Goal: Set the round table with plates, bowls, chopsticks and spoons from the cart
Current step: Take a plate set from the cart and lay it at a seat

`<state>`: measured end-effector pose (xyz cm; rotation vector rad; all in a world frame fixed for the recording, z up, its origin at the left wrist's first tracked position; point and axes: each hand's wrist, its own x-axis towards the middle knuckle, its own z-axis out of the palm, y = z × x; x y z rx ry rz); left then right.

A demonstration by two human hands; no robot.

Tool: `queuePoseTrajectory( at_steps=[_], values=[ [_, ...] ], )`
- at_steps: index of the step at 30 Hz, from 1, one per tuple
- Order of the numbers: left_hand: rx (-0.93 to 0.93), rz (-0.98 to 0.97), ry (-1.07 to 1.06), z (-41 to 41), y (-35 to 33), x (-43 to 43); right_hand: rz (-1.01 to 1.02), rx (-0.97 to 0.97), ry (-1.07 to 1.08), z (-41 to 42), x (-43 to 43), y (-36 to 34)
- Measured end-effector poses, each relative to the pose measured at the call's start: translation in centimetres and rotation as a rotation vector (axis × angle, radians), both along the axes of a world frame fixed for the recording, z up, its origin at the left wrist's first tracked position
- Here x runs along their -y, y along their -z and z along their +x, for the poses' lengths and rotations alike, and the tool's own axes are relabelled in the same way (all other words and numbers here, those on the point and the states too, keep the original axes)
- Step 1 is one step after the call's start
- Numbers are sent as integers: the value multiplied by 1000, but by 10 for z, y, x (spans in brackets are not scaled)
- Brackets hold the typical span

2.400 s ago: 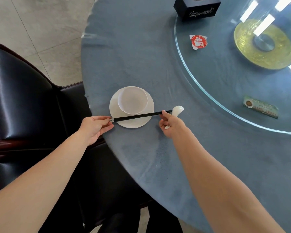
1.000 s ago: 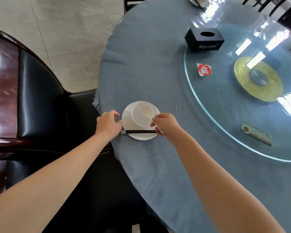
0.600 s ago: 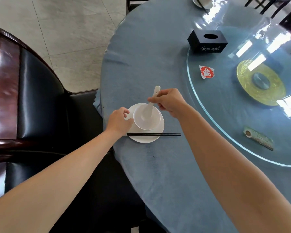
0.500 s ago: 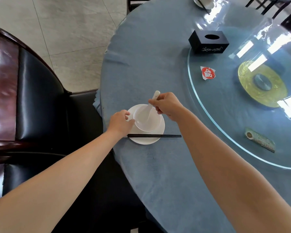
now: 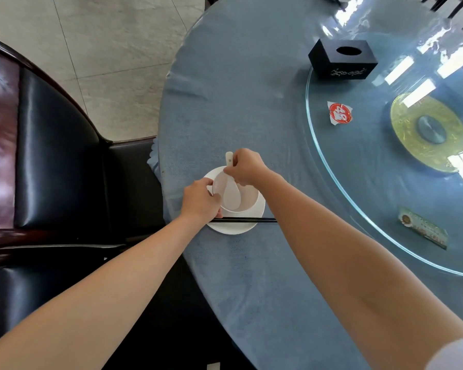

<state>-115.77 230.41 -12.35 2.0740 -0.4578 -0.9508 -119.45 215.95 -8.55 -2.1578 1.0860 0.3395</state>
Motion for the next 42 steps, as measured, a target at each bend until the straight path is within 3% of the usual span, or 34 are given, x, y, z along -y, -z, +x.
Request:
queuePoseTrajectory(
  at_steps=[18,28,34,39,42],
  values=[
    [-26,-7,-39,-6,-1,-4,-54,201,137,-21,-22,12],
    [78,120,63,-1,-16,-9,-113,228,275,-65,-36,-6],
    [243,136,328,-23,-51,-23,-114,115,262,-111,-68,-31],
    [390,301,802,-64,-90,-34,-82,-266,-41,-161,-98,-58],
    [526,377,1049,-102,-107,-43,-147,-348,-73,-205,-118,-65]
  ],
)
